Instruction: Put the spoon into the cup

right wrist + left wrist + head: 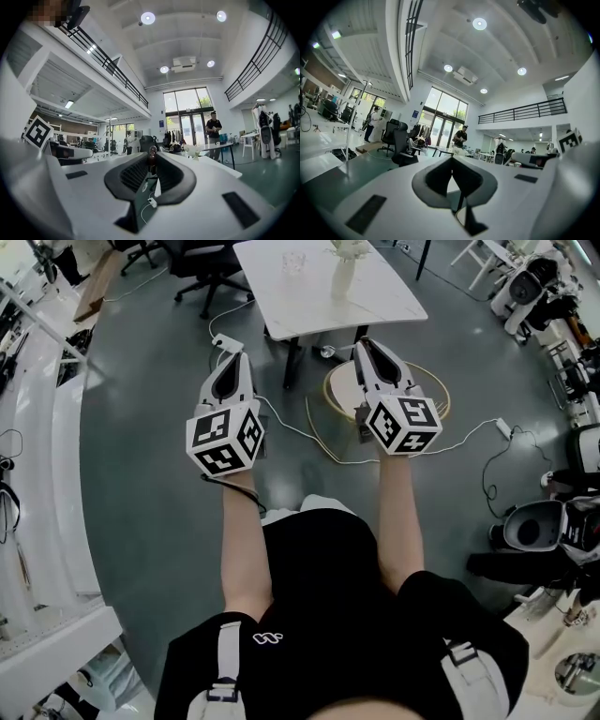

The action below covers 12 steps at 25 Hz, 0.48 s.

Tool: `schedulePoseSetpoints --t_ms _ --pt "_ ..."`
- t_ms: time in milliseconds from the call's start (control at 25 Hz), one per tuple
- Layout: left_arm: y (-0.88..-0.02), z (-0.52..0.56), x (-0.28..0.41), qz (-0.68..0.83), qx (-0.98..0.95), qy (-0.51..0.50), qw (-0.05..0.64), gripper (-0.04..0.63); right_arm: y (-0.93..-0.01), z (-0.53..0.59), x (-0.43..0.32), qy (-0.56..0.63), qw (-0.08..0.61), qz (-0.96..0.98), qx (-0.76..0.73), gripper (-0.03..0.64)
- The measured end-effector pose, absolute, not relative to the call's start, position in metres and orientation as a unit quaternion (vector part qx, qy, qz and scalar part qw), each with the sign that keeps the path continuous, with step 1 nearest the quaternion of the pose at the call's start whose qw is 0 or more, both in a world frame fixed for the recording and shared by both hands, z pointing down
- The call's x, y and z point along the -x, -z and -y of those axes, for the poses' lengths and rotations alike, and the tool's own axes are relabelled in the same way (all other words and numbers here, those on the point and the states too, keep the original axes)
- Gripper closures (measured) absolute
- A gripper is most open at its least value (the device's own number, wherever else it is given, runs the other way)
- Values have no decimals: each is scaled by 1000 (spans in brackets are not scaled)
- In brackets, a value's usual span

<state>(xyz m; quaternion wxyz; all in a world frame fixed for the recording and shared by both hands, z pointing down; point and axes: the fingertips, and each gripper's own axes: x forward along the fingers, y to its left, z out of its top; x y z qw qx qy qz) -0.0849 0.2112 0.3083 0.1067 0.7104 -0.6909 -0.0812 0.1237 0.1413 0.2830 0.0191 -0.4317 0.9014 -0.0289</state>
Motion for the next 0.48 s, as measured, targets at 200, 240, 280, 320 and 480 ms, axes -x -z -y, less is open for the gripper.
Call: schedulePoseSetpoints --t_ms 200,240,280,320,480 --pt "-305 -212 101 701 -700 86 105 580 -277 -137 -105 23 22 -908 417 563" --pt "-304 -212 104 703 -698 87 104 580 -276 -137 -103 22 23 -909 415 563" --pt "-303 -212 107 704 -697 89 104 580 -275 -136 -100 21 23 -910 413 565" --pt "-303 -212 110 705 -695 90 104 580 -275 -136 -98 20 23 -911 412 564" --pt "-305 -208 113 702 -699 87 105 580 -278 -133 -94 23 22 -909 415 565"
